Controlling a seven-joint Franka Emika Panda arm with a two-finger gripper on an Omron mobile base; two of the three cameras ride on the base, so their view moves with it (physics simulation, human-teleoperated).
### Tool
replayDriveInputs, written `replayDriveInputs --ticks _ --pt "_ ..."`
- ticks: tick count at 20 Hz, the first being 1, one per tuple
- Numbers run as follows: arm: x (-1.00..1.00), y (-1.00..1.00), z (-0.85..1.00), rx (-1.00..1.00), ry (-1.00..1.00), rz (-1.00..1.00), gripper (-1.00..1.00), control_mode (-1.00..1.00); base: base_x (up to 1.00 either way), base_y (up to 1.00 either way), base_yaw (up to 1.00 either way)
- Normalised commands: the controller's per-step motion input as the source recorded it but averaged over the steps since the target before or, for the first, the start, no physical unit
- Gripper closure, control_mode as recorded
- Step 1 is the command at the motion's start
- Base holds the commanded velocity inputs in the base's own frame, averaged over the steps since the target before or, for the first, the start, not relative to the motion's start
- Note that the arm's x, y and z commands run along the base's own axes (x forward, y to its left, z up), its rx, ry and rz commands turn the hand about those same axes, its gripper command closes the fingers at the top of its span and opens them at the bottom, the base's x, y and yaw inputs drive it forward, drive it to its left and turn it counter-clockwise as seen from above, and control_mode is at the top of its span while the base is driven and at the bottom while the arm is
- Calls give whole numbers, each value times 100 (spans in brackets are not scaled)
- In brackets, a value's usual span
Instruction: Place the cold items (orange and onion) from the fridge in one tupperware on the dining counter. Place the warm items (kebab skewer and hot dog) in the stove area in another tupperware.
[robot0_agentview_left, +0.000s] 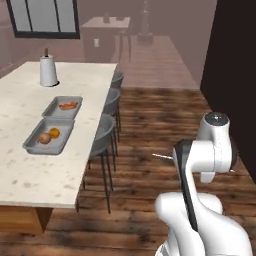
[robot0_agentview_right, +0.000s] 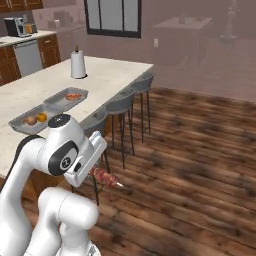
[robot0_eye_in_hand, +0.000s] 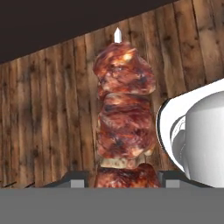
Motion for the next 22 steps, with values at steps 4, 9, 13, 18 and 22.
replayDriveInputs --ticks 4,9,13,18,22 --pt "0 0 0 0 0 0 100 100 75 -75 46" --pt "0 0 0 0 0 0 100 100 63 -70 52" --pt "0 0 0 0 0 0 100 100 45 -76 51" --pt "0 0 0 0 0 0 100 100 25 -75 53" --pt "0 0 0 0 0 0 100 100 8 -76 54"
